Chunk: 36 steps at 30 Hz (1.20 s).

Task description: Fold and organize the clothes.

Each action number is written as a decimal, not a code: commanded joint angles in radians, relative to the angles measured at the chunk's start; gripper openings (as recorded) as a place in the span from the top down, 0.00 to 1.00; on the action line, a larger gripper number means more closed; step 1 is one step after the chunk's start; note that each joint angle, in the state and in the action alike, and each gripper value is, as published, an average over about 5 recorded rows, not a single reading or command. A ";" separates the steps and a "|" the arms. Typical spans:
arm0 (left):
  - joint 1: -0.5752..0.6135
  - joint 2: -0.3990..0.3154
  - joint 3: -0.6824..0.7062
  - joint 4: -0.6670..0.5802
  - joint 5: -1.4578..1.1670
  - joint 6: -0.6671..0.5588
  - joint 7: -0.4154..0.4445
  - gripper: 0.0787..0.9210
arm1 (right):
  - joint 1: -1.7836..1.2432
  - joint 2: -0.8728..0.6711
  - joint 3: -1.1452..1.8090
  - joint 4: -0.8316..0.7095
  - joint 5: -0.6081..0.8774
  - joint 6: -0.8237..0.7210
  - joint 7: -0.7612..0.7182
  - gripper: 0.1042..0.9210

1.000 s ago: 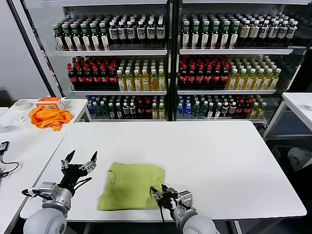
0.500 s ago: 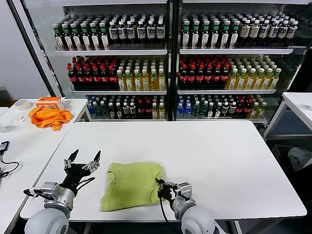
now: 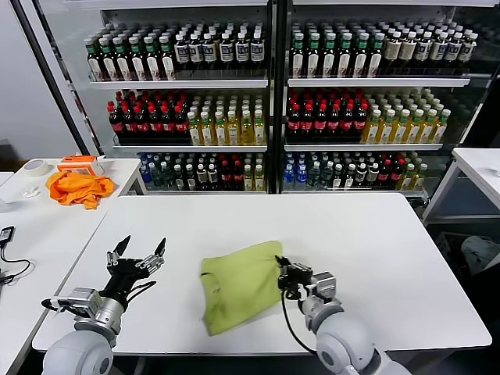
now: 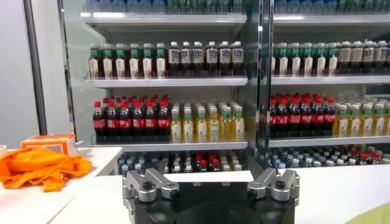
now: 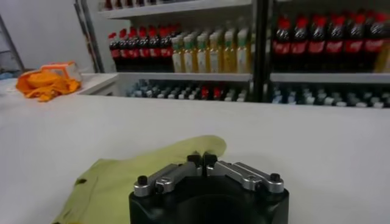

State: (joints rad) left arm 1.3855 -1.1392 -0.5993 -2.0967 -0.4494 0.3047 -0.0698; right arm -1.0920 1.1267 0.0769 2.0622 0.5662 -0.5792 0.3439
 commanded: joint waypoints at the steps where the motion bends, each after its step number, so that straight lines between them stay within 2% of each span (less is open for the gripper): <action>1: -0.007 -0.007 0.017 0.015 0.007 -0.006 0.000 0.12 | -0.091 -0.049 0.132 0.064 -0.084 0.001 0.039 0.99; 10: -0.004 -0.015 0.043 0.038 0.048 -0.062 0.014 0.12 | -0.218 -0.045 0.160 0.115 -0.149 0.000 0.050 0.99; 20: -0.003 -0.028 0.076 0.032 0.104 -0.165 0.077 0.12 | -0.223 -0.026 0.198 0.072 -0.184 0.001 -0.002 0.97; 28: 0.001 -0.028 0.086 0.046 0.252 -0.252 0.100 0.12 | -0.263 -0.066 0.343 0.160 -0.199 0.001 -0.027 0.70; 32: -0.005 -0.032 0.100 0.052 0.317 -0.265 0.086 0.12 | -0.254 -0.061 0.427 0.126 -0.227 0.063 -0.108 0.57; 36: -0.016 -0.032 0.109 0.072 0.367 -0.280 0.089 0.12 | -0.236 -0.015 0.427 0.062 -0.326 0.166 -0.143 0.43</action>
State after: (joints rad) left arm 1.3772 -1.1728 -0.5076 -2.0513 -0.2425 0.0952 0.0098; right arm -1.3193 1.0797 0.3826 2.1732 0.3667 -0.5539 0.3029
